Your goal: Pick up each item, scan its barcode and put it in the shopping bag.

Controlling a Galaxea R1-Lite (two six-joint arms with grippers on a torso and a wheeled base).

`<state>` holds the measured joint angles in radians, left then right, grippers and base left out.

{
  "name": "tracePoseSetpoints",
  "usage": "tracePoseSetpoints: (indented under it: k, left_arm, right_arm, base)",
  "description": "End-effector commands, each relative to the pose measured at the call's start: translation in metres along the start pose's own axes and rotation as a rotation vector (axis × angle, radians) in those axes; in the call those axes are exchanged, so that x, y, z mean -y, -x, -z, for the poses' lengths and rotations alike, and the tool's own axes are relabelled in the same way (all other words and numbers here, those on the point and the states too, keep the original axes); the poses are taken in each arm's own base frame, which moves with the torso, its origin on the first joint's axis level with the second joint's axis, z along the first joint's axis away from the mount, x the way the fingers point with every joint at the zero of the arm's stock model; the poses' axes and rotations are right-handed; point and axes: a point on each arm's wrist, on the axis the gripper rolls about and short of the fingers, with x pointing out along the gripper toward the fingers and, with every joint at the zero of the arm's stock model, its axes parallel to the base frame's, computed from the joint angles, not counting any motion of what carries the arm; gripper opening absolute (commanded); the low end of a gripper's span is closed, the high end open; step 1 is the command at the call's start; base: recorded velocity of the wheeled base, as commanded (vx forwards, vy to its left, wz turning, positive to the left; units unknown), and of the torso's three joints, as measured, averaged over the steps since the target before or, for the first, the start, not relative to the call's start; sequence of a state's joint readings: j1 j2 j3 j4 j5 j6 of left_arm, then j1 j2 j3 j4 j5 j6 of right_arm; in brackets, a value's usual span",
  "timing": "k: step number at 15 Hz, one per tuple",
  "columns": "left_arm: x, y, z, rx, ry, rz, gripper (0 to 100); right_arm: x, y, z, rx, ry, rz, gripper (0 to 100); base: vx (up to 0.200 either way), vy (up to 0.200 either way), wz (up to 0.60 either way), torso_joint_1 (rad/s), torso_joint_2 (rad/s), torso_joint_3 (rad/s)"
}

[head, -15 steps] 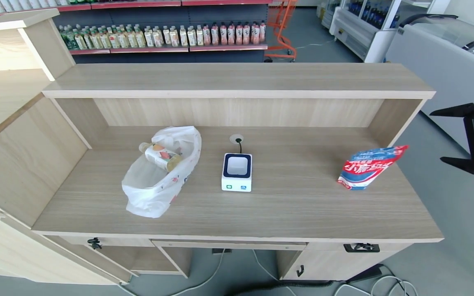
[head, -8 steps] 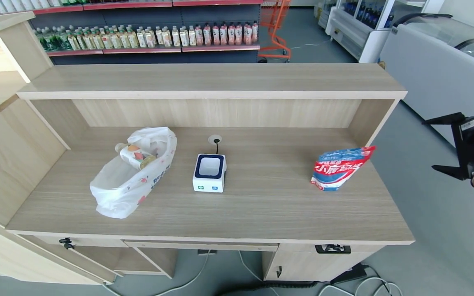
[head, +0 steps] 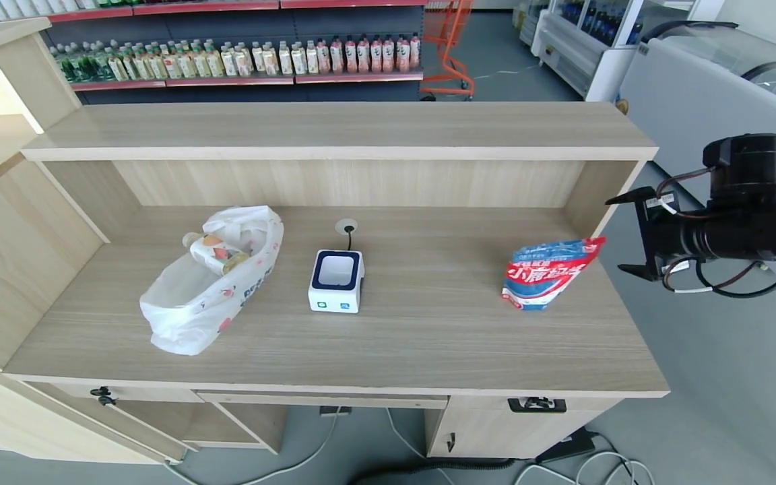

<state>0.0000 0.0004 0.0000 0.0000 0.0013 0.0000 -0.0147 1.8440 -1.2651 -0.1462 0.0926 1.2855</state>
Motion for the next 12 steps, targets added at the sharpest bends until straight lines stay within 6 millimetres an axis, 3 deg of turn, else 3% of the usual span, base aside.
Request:
tracePoseSetpoints:
  k: [1,7,10,12]
  left_arm:
    - [0.000,0.000,0.000,0.000,0.000,0.000,100]
    - [0.000,0.000,0.000,0.000,0.000,0.000,100]
    - [0.000,0.000,0.000,0.000,0.000,0.000,100]
    - [0.000,0.000,0.000,0.000,0.000,0.000,100]
  right_arm:
    - [-0.012,-0.020,0.029,-0.063,0.017,-0.024,100]
    - [0.017,-0.077,0.086,-0.092,0.111,0.122,100]
    - [0.040,-0.102,0.102,-0.079,0.199,0.195,100]
    - [0.039,-0.115,0.106,-0.056,0.221,0.190,100]
  base:
    - [0.000,0.000,0.00,0.000,0.00,0.000]
    - [0.000,0.000,0.00,0.000,0.00,0.000]
    - [0.000,0.000,0.00,0.000,0.00,0.000]
    - [0.000,0.000,0.00,0.000,0.00,0.000]
